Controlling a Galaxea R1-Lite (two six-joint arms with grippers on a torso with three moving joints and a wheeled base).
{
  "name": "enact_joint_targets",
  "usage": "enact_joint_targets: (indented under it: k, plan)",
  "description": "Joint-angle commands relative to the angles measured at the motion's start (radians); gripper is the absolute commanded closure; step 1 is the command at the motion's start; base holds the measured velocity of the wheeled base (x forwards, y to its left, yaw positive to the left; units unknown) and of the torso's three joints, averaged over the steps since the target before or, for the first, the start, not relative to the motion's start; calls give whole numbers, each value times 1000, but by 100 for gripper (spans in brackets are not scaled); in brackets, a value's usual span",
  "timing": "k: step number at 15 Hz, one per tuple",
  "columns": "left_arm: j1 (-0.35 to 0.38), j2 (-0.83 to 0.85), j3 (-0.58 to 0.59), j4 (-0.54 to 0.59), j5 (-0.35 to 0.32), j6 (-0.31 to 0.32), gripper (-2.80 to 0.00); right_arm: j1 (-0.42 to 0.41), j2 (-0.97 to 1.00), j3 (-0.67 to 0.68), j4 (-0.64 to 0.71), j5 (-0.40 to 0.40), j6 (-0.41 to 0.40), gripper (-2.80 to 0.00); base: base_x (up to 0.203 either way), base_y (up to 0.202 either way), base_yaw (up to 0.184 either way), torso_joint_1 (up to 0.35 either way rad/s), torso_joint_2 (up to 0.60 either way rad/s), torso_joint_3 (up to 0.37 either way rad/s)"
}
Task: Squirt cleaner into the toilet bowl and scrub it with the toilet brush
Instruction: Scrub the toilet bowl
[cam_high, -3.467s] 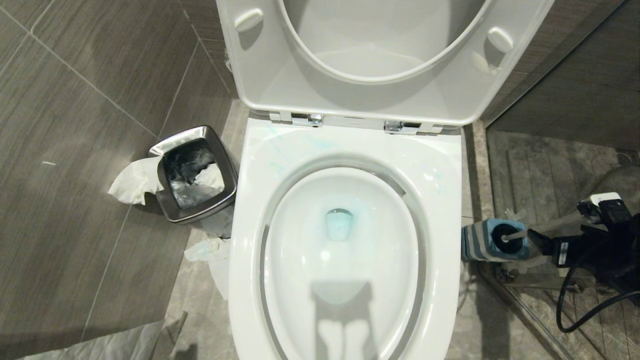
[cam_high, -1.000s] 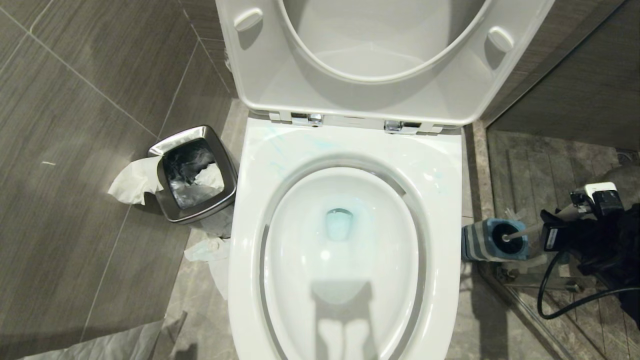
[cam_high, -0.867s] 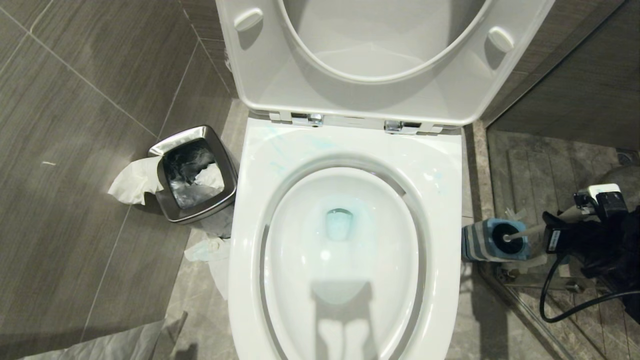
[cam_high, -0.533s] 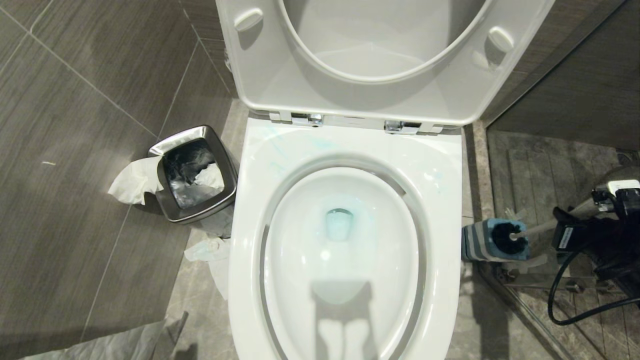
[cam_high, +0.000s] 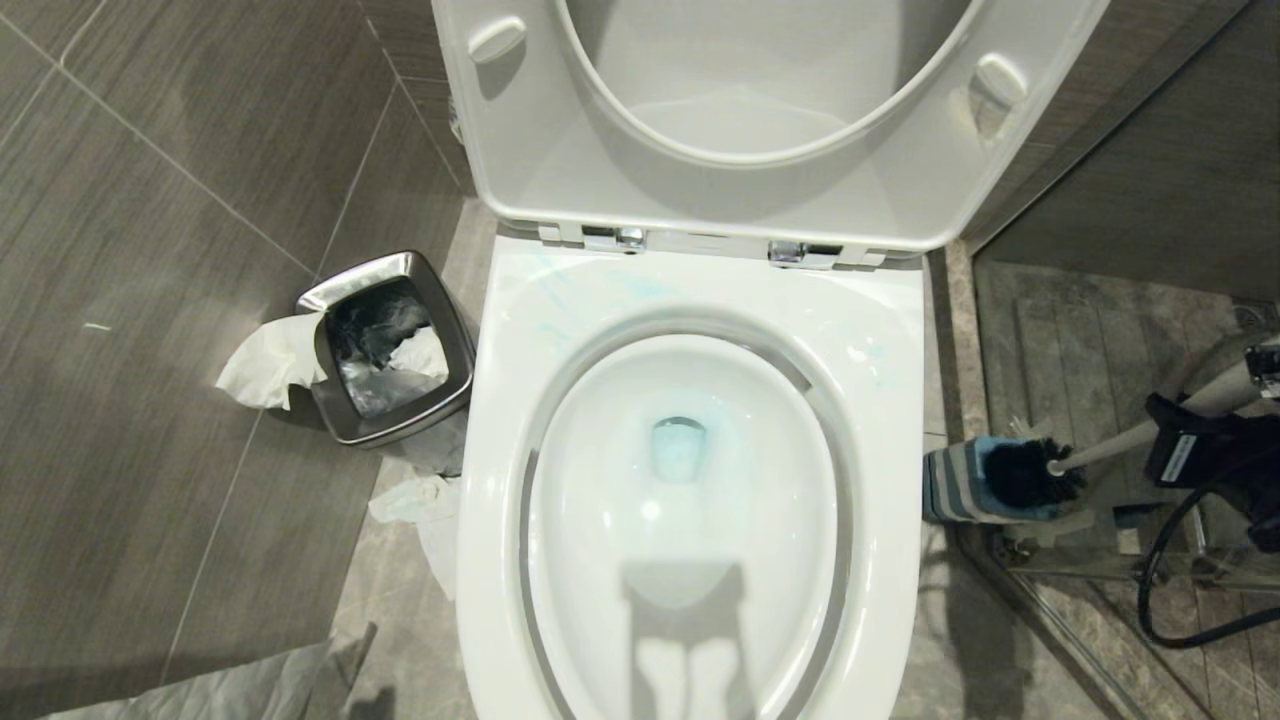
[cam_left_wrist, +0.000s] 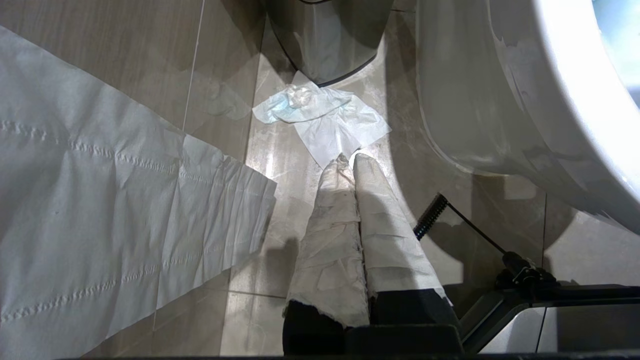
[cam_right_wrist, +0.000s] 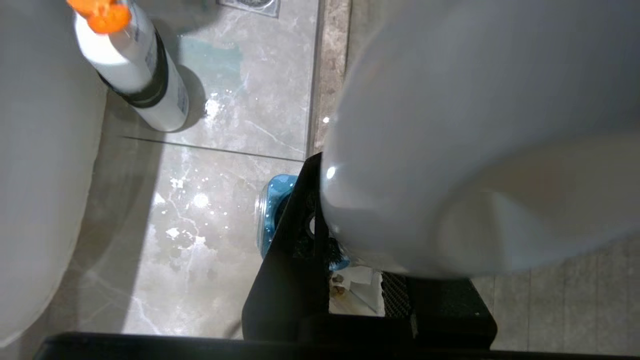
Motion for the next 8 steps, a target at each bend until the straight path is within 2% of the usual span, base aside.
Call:
enact_joint_targets:
  k: [1, 3, 6, 8]
  plan:
    - [1, 1, 0, 1, 0, 0, 0, 0, -81, -43, 62, 0, 2, 0, 0, 0, 0, 0, 0, 0]
    - [1, 1, 0, 1, 0, 0, 0, 0, -152, -98, 184, 0, 17, 0, 0, 0, 0, 0, 0, 0]
    - [1, 1, 0, 1, 0, 0, 0, 1, -267, -193, 437, 5, 62, 0, 0, 0, 0, 0, 0, 0]
    - [1, 1, 1, 1, 0, 0, 0, 2, -298, -256, 525, 10, 80, 0, 0, 0, 0, 0, 0, 0]
